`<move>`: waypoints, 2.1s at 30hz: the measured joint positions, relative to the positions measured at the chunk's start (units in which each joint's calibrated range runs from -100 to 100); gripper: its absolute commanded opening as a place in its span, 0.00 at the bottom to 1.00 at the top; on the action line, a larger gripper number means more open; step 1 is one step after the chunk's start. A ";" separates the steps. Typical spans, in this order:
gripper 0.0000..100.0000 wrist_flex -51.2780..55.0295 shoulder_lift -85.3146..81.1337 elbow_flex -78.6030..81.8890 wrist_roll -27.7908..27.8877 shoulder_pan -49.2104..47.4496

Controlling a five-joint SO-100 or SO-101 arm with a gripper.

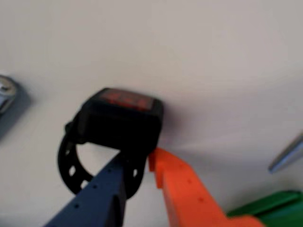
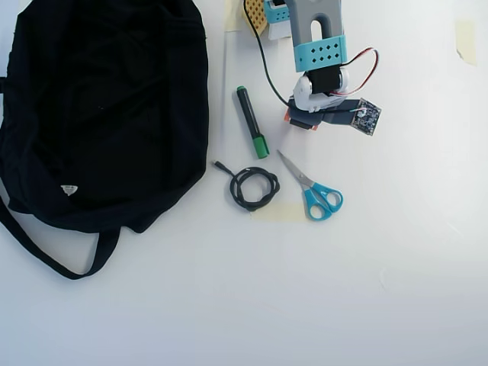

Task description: Put the bike light into the black bag

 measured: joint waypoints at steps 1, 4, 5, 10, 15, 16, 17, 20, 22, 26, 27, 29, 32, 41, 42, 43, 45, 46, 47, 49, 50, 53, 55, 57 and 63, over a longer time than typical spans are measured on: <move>0.02 0.00 0.00 -0.24 -0.44 0.00; 0.02 2.83 0.00 -2.52 -2.20 0.00; 0.02 4.38 0.00 -3.69 -2.54 0.00; 0.02 13.22 -0.58 -9.91 -3.66 0.00; 0.02 18.98 -4.32 -15.49 -9.62 0.07; 0.02 19.32 -4.98 -16.43 -11.38 0.15; 0.02 19.49 -5.73 -17.37 -13.53 0.22; 0.02 19.92 -8.47 -19.26 -21.29 0.22; 0.02 19.92 -10.88 -19.58 -25.40 0.15; 0.02 20.01 -15.86 -19.65 -28.52 0.15; 0.02 20.01 -17.02 -19.65 -29.40 0.22; 0.02 20.01 -19.59 -19.34 -31.79 0.22; 0.02 20.01 -23.91 -16.04 -33.85 0.07; 0.02 16.57 -38.61 -3.62 -37.22 1.10; 0.02 15.11 -40.27 -2.20 -38.29 1.91; 0.02 13.65 -41.76 -0.79 -39.41 2.50; 0.02 10.56 -44.67 1.34 -41.37 3.31; 0.02 9.45 -45.91 2.12 -42.15 4.04; 0.02 8.24 -46.82 2.75 -43.13 5.14; 0.02 6.35 -48.15 3.77 -45.13 8.60; 0.02 5.93 -48.40 4.01 -45.81 9.26; 0.02 3.61 -48.48 4.64 -46.98 13.01; 0.02 2.83 -48.48 4.64 -47.33 17.78; 0.02 2.75 -48.48 4.64 -47.28 20.87; 0.02 2.58 -48.48 4.64 -46.45 33.73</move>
